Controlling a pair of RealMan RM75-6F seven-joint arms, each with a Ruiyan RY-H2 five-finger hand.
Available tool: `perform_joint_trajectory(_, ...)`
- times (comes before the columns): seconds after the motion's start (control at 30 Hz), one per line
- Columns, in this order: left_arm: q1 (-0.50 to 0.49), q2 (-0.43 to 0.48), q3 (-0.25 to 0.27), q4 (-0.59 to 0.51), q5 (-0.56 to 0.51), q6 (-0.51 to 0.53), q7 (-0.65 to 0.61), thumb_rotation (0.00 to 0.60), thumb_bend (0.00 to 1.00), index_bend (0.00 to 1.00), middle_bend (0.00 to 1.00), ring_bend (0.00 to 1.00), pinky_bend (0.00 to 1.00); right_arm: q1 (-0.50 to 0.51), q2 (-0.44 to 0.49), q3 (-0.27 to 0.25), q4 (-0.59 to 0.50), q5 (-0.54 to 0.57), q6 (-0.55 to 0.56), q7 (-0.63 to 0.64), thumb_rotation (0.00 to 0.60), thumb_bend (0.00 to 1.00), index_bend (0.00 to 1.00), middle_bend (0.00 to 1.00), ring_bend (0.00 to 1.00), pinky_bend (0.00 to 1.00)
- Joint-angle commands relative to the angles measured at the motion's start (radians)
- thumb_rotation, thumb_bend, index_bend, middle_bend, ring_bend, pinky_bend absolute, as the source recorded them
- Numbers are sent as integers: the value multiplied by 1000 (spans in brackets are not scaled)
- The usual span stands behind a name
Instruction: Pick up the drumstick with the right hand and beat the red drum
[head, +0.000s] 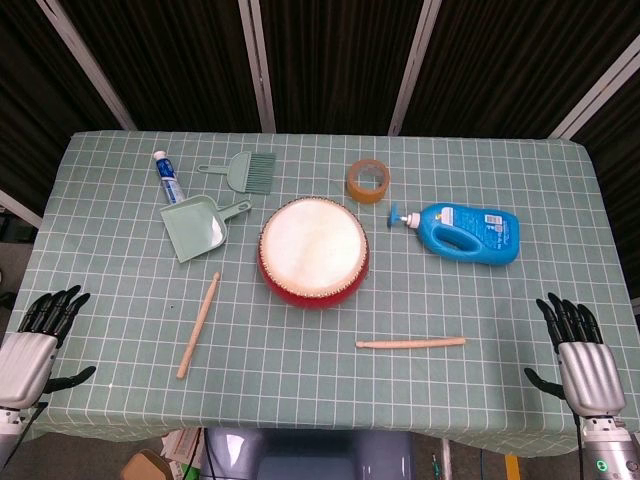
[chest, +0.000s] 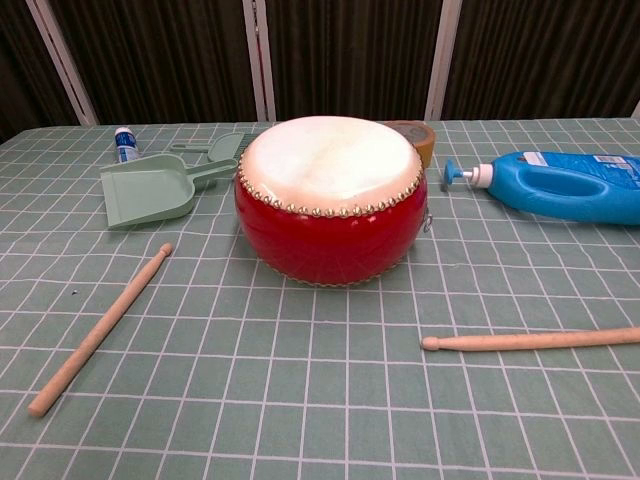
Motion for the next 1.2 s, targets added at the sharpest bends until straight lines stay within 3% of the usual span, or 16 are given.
perform_joint_trajectory(0.03,-1,0,0,0,-1,-1,1,600,0,0,0,0,3,0,0,0,0,0,-1,0,600,196,0,0,0,42)
perform_joint_trajectory(0.5,-5,-3,-2,-1,-10,-13,3,600,0,0,0,0,3,21,-3,24,-13,29,-28,11,600,196,0,0,0,42)
perform_joint_trajectory(0.6,-5,-3,-2,-1,-10,-13,3,600,0,0,0,0,3,36,-6,31,-29,29,-42,3,600,196,0,26,61,110)
perform_joint_trajectory(0.7,-4,-3,-2,-2,-9,-12,4,600,0,0,0,0,3,51,-12,34,-44,21,-56,-21,600,196,11,294,366,402)
perform_joint_trajectory(0.77,-4,-3,-1,-4,-8,-10,6,600,0,0,0,0,3,72,-22,30,-56,19,-91,-55,600,196,70,582,673,635)
perform_joint_trajectory(0.87,-3,-3,0,-4,-4,-9,10,600,0,0,0,0,3,102,-39,23,-91,49,-161,-132,600,196,196,820,902,816)
perform_joint_trajectory(0.97,-2,-3,1,-4,-4,-7,9,600,0,0,0,0,3,120,-64,21,-108,71,-195,-208,600,212,285,938,992,900)
perform_joint_trajectory(1.03,-2,-2,0,-5,-7,-9,6,600,0,0,0,0,3,134,-85,22,-113,91,-216,-263,600,245,311,979,1000,924)
perform_joint_trajectory(1.2,-4,-1,1,-5,-5,-11,3,600,0,0,0,0,3,159,-134,27,-119,144,-256,-345,600,280,369,1000,1000,938)
